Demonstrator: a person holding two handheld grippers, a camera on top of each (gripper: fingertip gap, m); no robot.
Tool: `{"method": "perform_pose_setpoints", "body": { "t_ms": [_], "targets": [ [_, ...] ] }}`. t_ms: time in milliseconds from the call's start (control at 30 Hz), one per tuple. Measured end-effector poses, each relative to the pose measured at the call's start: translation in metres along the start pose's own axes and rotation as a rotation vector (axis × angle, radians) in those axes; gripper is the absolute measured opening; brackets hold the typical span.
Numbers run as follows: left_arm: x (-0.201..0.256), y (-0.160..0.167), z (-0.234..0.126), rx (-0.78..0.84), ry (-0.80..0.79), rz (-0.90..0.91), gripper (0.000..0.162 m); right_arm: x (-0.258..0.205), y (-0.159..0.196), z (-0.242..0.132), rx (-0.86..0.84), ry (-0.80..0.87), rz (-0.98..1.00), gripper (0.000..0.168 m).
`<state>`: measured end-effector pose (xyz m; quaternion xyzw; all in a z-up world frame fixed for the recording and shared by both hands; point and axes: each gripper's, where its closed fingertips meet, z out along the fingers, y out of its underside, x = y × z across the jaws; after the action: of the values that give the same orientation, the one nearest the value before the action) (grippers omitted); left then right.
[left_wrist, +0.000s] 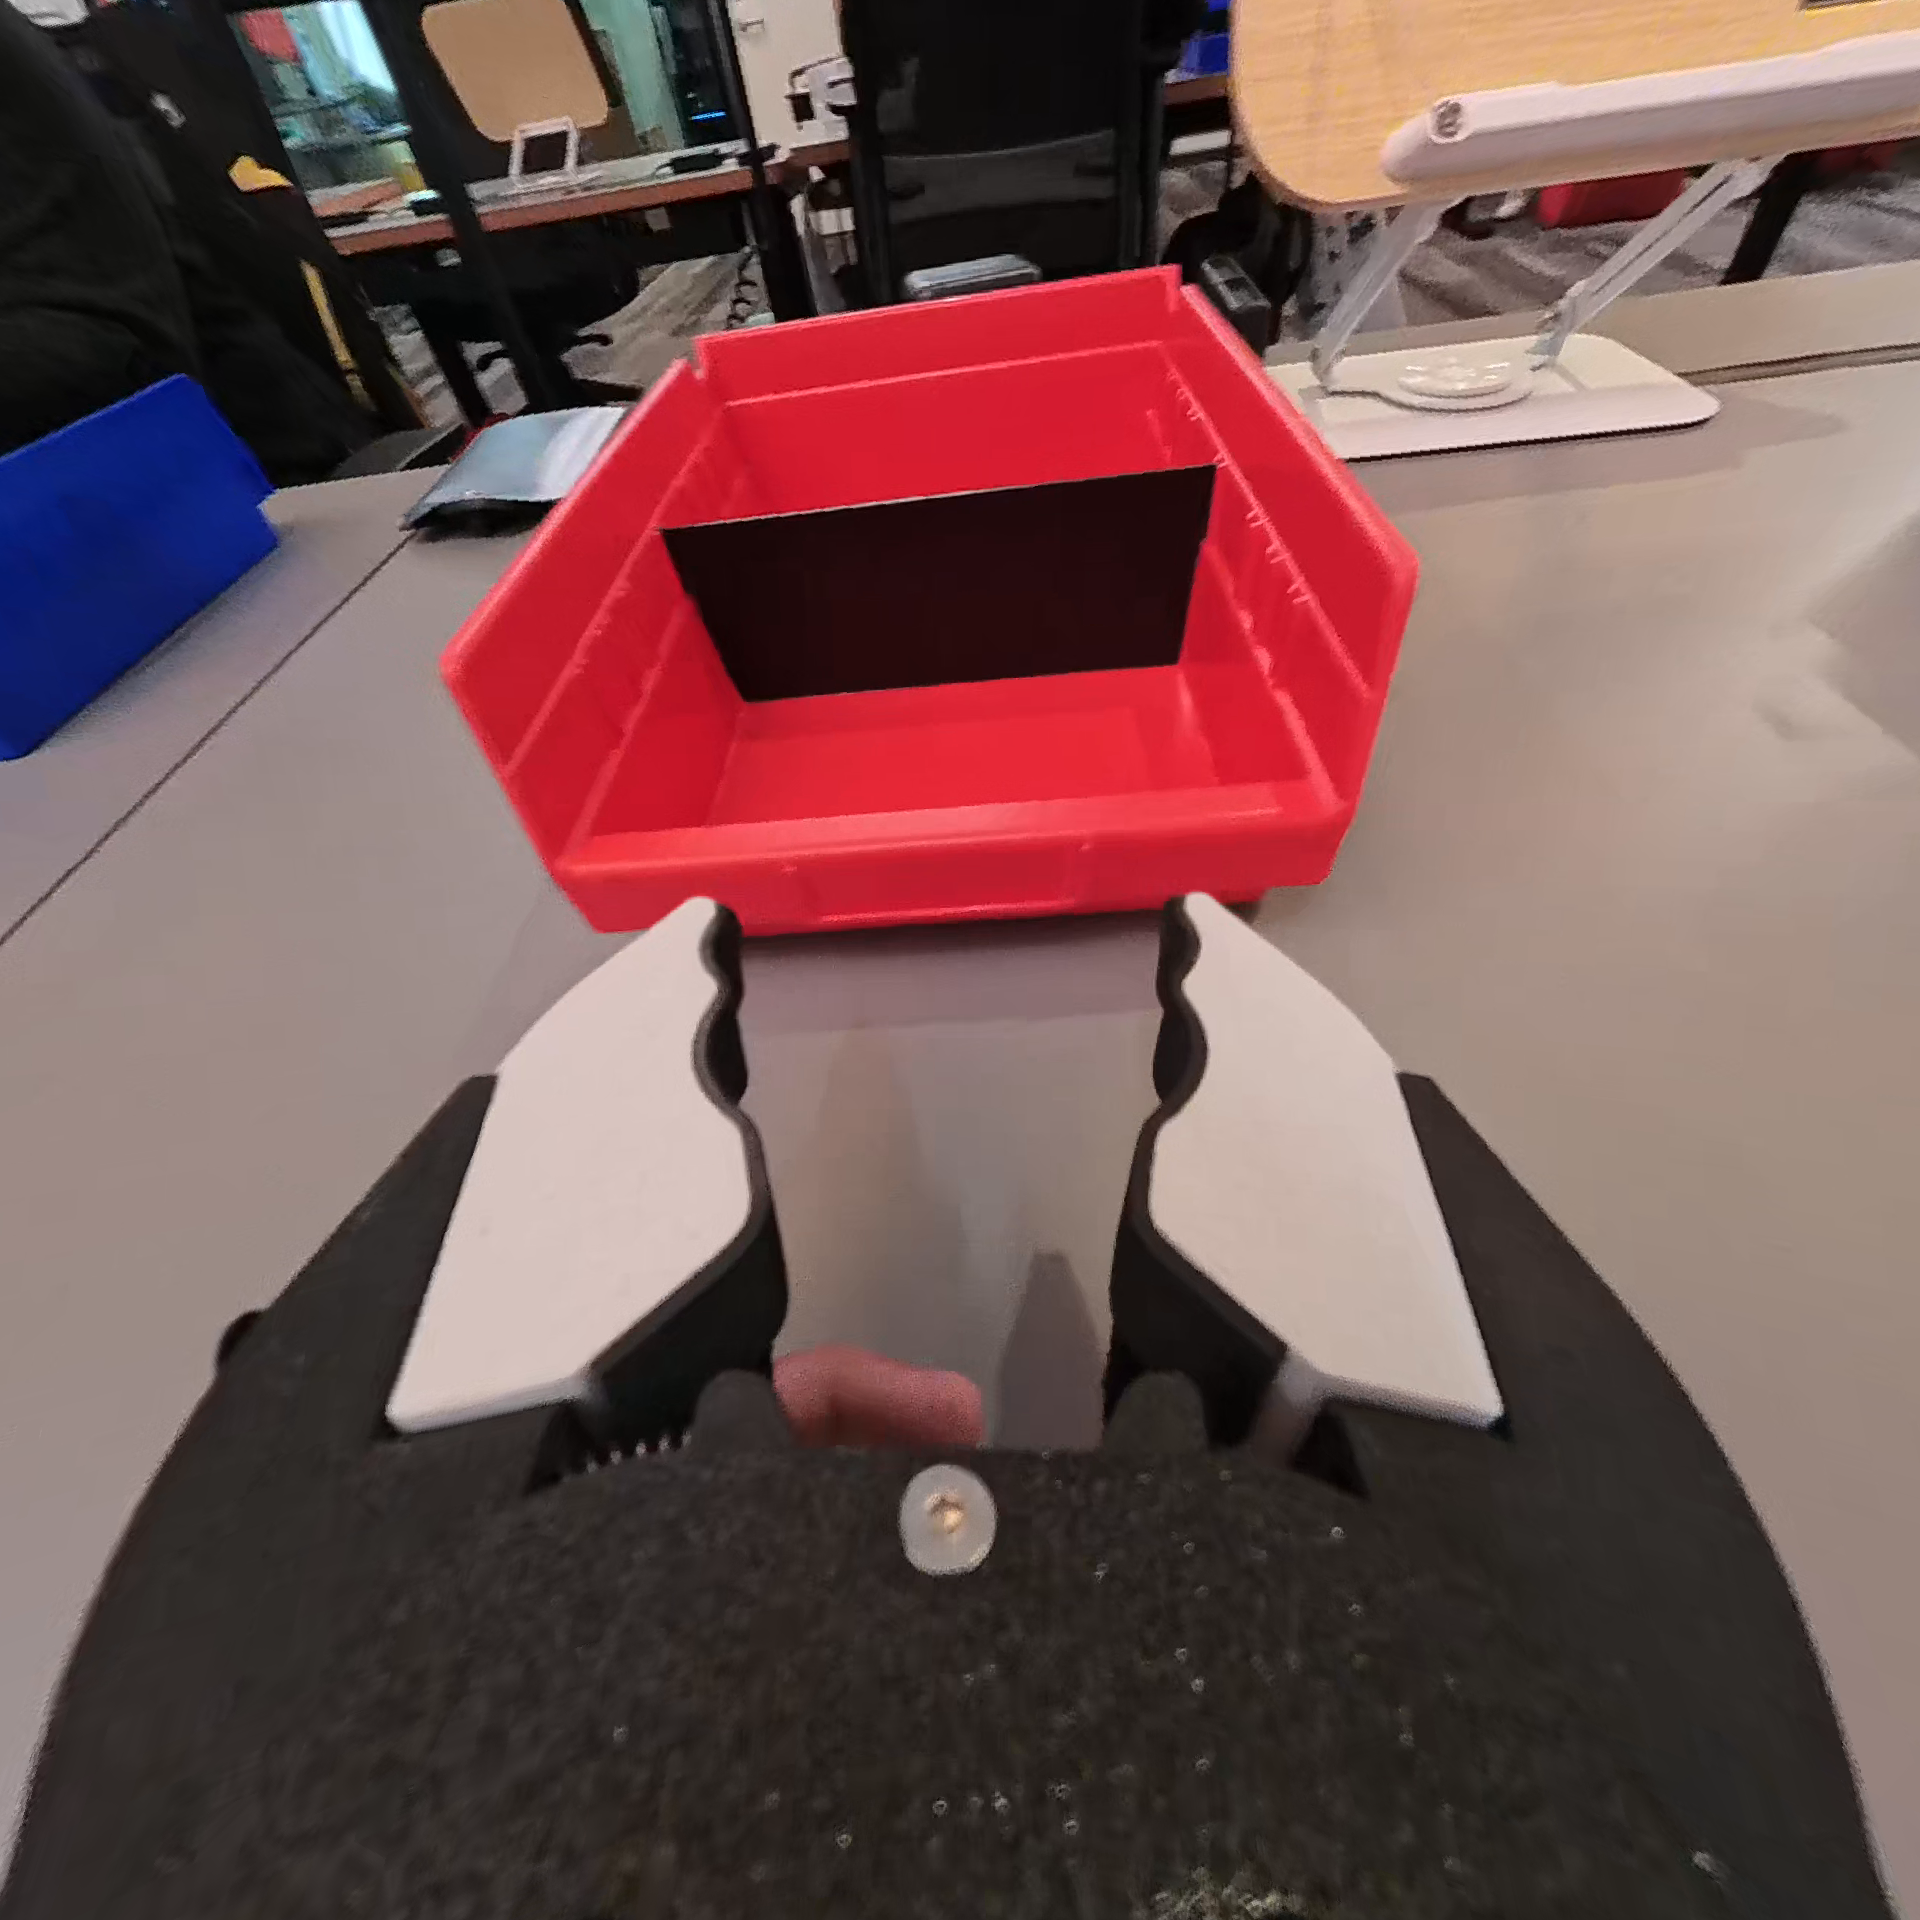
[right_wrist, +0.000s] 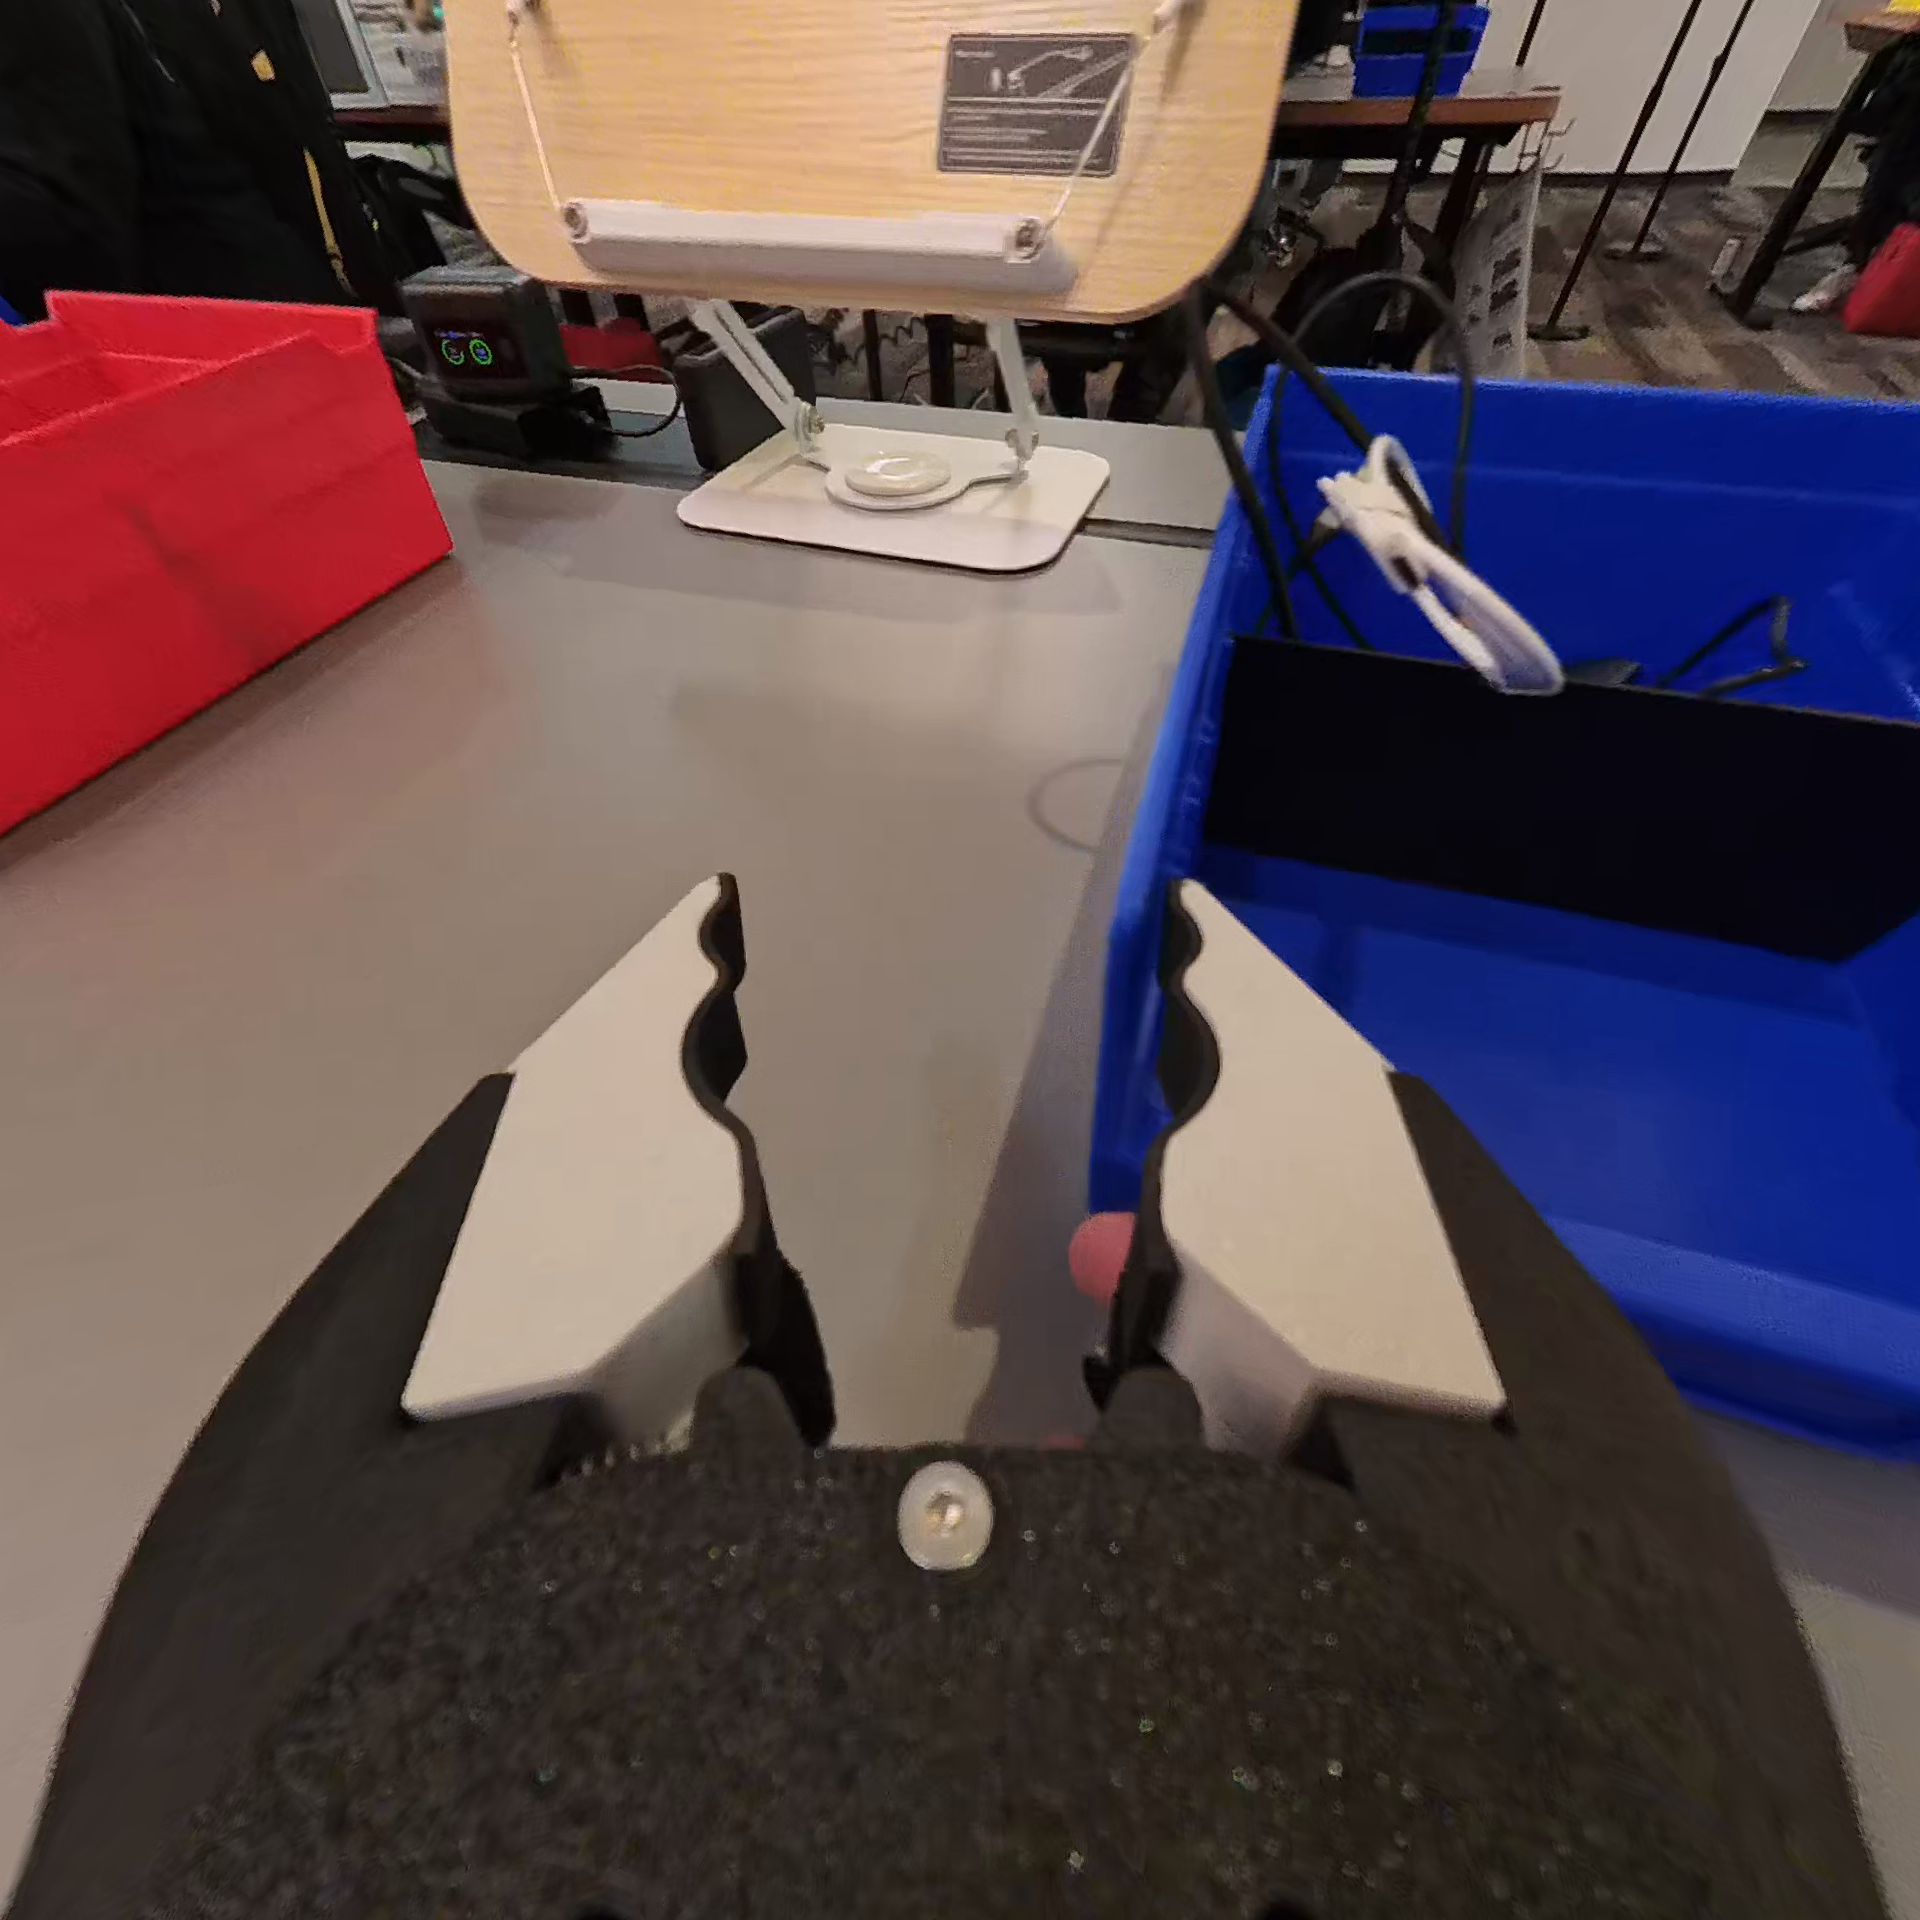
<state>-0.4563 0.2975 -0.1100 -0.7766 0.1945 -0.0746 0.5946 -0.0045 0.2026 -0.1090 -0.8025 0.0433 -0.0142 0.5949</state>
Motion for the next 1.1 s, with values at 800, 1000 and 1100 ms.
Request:
{"method": "perform_pose_setpoints", "body": {
  "t_ms": [800, 1000, 1100],
  "targets": [
    [0.255, -0.019, -0.019, 0.001, 0.579, 0.077, 0.057, -0.004, -0.059, -0.103, 0.324, 0.216, -0.025, 0.062],
    [0.357, -0.057, 0.006, 0.086, 0.616, 0.164, 0.055, 0.095, -0.004, -0.122, 0.235, 0.502, 0.116, 0.062],
    [0.385, -0.066, 0.031, 0.054, 0.578, 0.164, 0.055, 0.106, 0.015, -0.109, 0.158, 0.492, 0.194, 0.056]
  ]
}}
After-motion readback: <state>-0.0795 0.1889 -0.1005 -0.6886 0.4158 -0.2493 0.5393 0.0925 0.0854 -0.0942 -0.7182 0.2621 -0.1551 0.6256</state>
